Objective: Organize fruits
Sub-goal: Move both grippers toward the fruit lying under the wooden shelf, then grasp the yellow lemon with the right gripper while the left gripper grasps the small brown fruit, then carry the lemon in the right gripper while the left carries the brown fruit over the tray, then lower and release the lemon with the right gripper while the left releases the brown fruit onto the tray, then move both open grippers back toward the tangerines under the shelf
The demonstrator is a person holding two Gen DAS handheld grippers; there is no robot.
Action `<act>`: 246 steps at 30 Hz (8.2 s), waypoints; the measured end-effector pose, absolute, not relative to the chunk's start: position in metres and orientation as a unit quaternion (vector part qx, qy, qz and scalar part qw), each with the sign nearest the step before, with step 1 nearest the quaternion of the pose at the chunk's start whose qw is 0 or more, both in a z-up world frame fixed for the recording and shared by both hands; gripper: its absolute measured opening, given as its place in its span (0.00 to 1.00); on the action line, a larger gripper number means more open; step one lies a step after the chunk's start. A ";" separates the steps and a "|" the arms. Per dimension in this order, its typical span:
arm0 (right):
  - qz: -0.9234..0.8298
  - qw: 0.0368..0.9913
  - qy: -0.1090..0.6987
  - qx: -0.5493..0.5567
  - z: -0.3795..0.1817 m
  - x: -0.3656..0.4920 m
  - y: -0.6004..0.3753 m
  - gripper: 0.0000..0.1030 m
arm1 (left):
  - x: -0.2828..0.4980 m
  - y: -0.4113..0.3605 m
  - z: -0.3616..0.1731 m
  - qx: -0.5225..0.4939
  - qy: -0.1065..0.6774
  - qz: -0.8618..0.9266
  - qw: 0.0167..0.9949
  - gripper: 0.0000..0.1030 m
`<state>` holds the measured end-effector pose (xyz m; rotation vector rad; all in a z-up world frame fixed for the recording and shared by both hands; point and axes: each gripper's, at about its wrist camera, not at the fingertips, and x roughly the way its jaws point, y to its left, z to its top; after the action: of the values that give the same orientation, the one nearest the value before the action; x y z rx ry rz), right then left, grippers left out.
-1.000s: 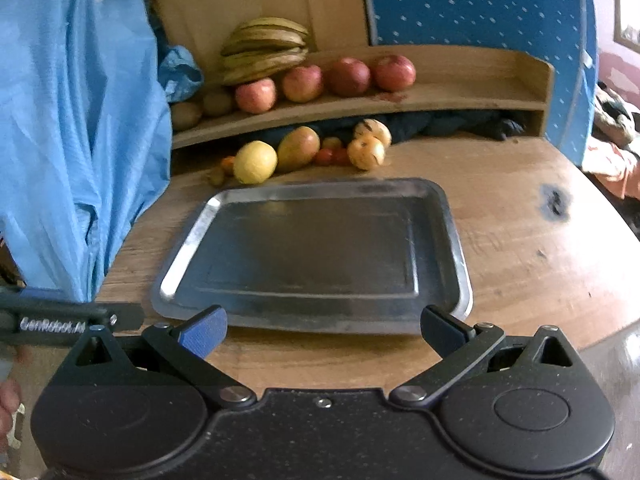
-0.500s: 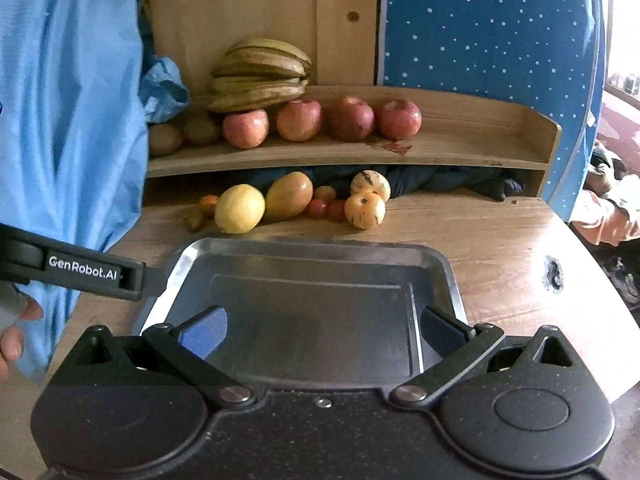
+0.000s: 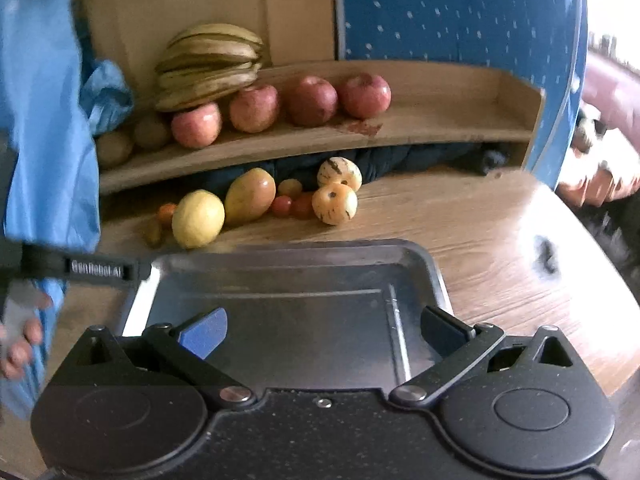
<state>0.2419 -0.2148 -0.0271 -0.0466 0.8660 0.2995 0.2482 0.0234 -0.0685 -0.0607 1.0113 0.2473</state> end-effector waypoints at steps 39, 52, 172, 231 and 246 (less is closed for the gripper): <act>0.319 0.757 0.561 0.106 -0.082 0.413 -0.104 0.80 | 0.303 0.065 -0.096 -0.067 0.474 0.155 0.864 0.81; 0.295 0.749 0.581 0.122 -0.096 0.415 -0.099 0.63 | 0.303 0.071 -0.103 -0.073 0.476 0.137 0.865 0.71; 0.359 0.789 0.494 -0.066 -0.044 0.223 -0.165 0.75 | 0.196 0.060 -0.056 -0.016 0.469 -0.112 0.876 0.69; 0.334 0.794 0.488 -0.143 -0.031 0.335 -0.212 0.99 | 0.262 0.074 -0.037 -0.063 0.489 0.114 0.862 1.00; 0.410 0.783 0.440 -0.160 -0.038 0.364 -0.164 0.99 | 0.301 0.085 -0.047 -0.083 0.498 0.189 0.842 1.00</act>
<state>0.3642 -0.1639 -0.0381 -0.3461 0.9495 0.8860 0.3011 0.0850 -0.0467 -0.1744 1.0519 0.3991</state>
